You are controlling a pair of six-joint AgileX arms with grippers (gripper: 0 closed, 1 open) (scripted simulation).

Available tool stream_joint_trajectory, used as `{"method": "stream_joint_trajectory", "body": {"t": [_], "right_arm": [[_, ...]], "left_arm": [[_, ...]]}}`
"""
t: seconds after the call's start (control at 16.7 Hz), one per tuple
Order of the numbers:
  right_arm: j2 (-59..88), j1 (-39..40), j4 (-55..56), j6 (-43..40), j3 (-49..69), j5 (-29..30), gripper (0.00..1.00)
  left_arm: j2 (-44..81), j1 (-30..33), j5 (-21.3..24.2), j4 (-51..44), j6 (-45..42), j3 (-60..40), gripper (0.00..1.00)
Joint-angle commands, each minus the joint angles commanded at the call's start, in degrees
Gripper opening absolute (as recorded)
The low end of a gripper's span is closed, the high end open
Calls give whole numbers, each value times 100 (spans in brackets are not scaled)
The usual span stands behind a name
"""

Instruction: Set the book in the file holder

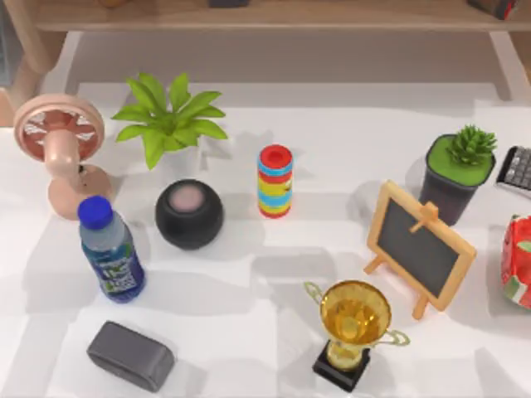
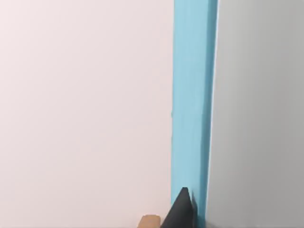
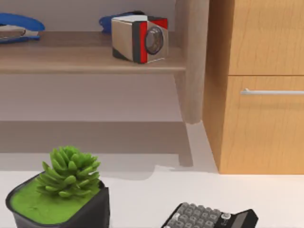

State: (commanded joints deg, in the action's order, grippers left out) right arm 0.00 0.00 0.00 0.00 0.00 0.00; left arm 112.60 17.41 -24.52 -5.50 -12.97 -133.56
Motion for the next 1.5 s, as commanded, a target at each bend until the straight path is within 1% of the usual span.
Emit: {"method": "stream_joint_trajectory", "body": {"t": [0.24,0.48,0.72,0.9,1.02,1.2,1.38,1.5], "right_arm": [[0,0,0,0,0,0,100],[0,0,0,0,0,0,100],[0,0,0,0,0,0,100],[0,0,0,0,0,0,100],[0,0,0,0,0,0,100],[0,0,0,0,0,0,100],[0,0,0,0,0,0,100],[0,0,0,0,0,0,100]], "left_arm": [[-395,-1495,382,677,-1229,1281,0],[-565,-3091,924,1350,-2732,2944,0],[-580,-4477,1664,2011,-4351,4726,0],[-545,-5206,2349,2501,-5534,5963,0],[-534,-5493,2862,2830,-6265,6675,0],[-580,-5582,3695,3332,-7223,7482,0],[-654,-5322,4511,3821,-7956,7909,0],[-635,-5062,4965,4089,-8304,8027,0]]}}
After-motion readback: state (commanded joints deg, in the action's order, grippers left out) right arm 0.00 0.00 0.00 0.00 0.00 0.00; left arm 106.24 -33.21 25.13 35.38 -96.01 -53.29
